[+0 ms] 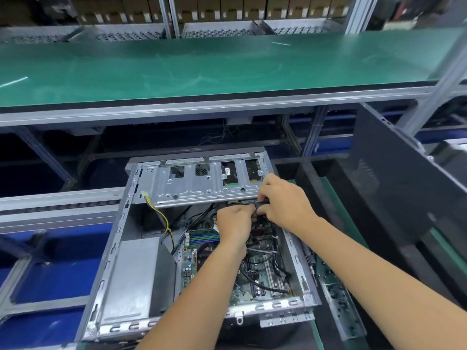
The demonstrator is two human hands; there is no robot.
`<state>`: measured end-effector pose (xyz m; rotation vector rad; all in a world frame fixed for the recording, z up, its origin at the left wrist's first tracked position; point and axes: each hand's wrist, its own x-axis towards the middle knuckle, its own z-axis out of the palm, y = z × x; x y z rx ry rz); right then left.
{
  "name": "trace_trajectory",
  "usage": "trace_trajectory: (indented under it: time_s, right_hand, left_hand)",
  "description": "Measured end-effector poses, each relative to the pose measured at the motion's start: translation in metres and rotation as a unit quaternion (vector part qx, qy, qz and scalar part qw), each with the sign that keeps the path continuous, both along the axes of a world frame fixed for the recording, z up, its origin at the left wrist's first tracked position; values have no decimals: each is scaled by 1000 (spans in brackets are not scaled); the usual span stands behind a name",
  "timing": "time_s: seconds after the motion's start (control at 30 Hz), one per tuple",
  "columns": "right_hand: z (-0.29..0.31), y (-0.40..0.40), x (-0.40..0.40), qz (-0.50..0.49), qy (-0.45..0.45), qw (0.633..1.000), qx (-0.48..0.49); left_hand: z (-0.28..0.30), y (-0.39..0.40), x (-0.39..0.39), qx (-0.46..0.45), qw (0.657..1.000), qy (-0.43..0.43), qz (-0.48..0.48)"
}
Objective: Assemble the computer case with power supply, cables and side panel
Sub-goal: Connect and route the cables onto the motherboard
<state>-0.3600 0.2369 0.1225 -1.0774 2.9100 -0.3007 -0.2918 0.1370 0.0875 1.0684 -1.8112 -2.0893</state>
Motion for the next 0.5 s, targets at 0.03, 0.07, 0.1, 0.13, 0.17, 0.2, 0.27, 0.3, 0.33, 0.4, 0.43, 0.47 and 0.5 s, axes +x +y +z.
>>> trace_trajectory:
  time_s: [0.03, 0.07, 0.1, 0.13, 0.17, 0.2, 0.27, 0.3, 0.33, 0.4, 0.43, 0.47, 0.5]
  right_hand:
    - [0, 0, -1, 4, 8, 1000, 8]
    - [-1, 0, -2, 5, 12, 1000, 16]
    - [-1, 0, -3, 7, 14, 1000, 24]
    - [-2, 0, -3, 8, 16, 999, 31]
    - [-2, -1, -4, 9, 18, 999, 35]
    - [-2, -1, -3, 9, 18, 999, 38]
    - [-2, -3, -3, 11, 22, 999, 48]
    - [-1, -4, -3, 15, 27, 998, 58]
    - [-1, -4, -3, 16, 31, 997, 68]
    - [0, -5, -4, 18, 36, 996, 79]
    - [0, -6, -4, 19, 39, 996, 84]
    - [0, -7, -4, 20, 44, 995, 91]
    - [-1, -7, -4, 20, 50, 994, 97]
  left_hand:
    - [-2, 1, 0, -1, 1000, 3, 3]
    - [-3, 1, 0, 0, 1000, 4, 6]
    - [-4, 1, 0, 3, 1000, 6, 10]
    - [-6, 1, 0, 3, 1000, 7, 14]
    - [-7, 1, -1, 3, 1000, 7, 16]
    - [-8, 2, -1, 4, 1000, 9, 17]
    - [-8, 4, -1, 7, 1000, 18, 19]
    - [-8, 5, -1, 6, 1000, 23, 19]
    - [-8, 5, -1, 2, 999, 29, 17]
    - [-8, 6, -2, -5, 999, 38, 14]
    - [-7, 6, -2, -11, 999, 38, 12]
    - [-6, 6, -3, -14, 999, 42, 15]
    - [-6, 7, -3, -14, 999, 44, 19]
